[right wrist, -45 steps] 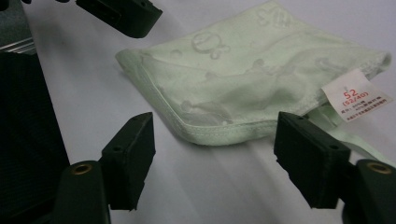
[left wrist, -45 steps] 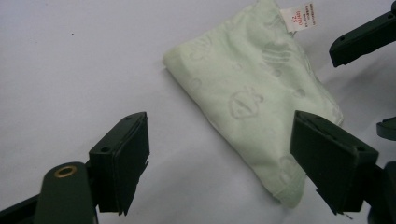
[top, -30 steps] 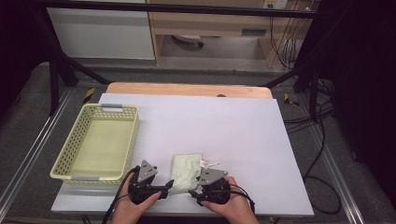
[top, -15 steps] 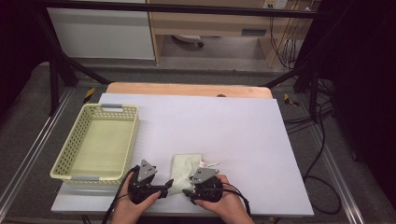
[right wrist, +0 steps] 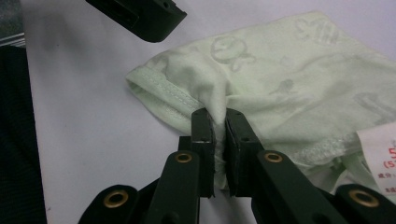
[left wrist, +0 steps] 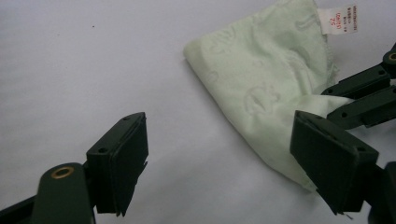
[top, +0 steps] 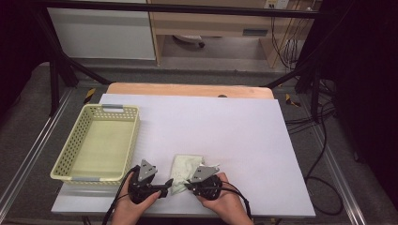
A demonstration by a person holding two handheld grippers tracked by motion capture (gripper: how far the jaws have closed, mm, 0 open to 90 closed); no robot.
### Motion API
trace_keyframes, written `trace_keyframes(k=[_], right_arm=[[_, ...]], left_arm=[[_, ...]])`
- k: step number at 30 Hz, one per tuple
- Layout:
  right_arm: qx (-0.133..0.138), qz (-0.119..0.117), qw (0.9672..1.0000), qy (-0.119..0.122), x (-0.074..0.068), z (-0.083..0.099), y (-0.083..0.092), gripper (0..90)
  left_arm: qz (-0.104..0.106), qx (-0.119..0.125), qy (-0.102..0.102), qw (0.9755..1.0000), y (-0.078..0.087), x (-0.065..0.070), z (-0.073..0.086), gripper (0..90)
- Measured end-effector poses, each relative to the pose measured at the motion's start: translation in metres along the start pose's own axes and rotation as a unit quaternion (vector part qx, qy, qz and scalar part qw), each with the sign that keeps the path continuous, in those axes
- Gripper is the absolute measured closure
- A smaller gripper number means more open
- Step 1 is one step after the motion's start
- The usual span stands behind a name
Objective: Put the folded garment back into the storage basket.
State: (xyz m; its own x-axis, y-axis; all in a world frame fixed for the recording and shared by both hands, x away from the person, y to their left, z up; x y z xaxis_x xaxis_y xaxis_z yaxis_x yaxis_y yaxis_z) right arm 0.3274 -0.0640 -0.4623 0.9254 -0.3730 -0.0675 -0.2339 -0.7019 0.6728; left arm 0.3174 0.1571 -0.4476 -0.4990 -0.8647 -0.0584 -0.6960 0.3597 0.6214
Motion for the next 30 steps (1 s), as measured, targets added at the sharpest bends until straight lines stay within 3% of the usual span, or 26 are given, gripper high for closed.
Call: trace_keyframes(k=[5,10,17,22,24,26,27,30], right_arm=[[0.012,-0.027,0.9994,-0.018,0.0,-0.001,0.008,84.6],[0.011,-0.048,0.9985,-0.023,-0.009,0.002,0.018,84.6],[-0.019,-0.046,0.9986,-0.017,-0.016,0.009,0.019,84.4],[-0.032,-0.042,0.9985,-0.011,-0.017,0.008,0.016,84.2],[-0.035,-0.041,0.9984,-0.015,-0.018,0.007,0.016,84.2],[-0.035,-0.042,0.9983,-0.018,-0.017,0.007,0.015,84.1],[-0.036,-0.044,0.9982,-0.021,-0.017,0.007,0.016,84.1],[-0.036,-0.047,0.9979,-0.024,-0.016,0.007,0.016,84.0]], left_arm=[[0.0,0.003,0.002,1.0,0.001,-0.001,-0.001,19.7],[0.004,0.007,0.005,1.0,0.001,-0.002,-0.002,19.9],[0.003,0.019,0.013,0.9997,-0.009,-0.004,-0.012,20.0],[0.01,0.022,-0.012,0.9996,-0.032,-0.003,-0.035,24.9],[0.027,0.012,-0.017,0.9994,-0.044,-0.001,-0.042,30.3],[0.049,-0.001,0.004,0.9988,-0.052,0.0,-0.041,32.6],[0.055,-0.007,0.003,0.9985,-0.054,0.002,-0.039,35.9],[0.04,-0.024,-0.013,0.9988,-0.055,0.006,-0.029,36.4]])
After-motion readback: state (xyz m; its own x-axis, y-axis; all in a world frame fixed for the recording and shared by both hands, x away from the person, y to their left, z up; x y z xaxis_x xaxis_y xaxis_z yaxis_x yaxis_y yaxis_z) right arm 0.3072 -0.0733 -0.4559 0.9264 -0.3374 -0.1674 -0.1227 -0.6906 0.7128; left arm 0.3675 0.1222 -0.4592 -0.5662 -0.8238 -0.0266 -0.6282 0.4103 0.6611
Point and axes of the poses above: each handheld gripper's, and its own axes: y roughly backward along the jaws, z roughly out of its underside, x roughly to its right, the point moved 1 cm from there along -y, roughly forward along the jaws, and after that the axes turned 8 degrees about -z, right-handed, at the moved point
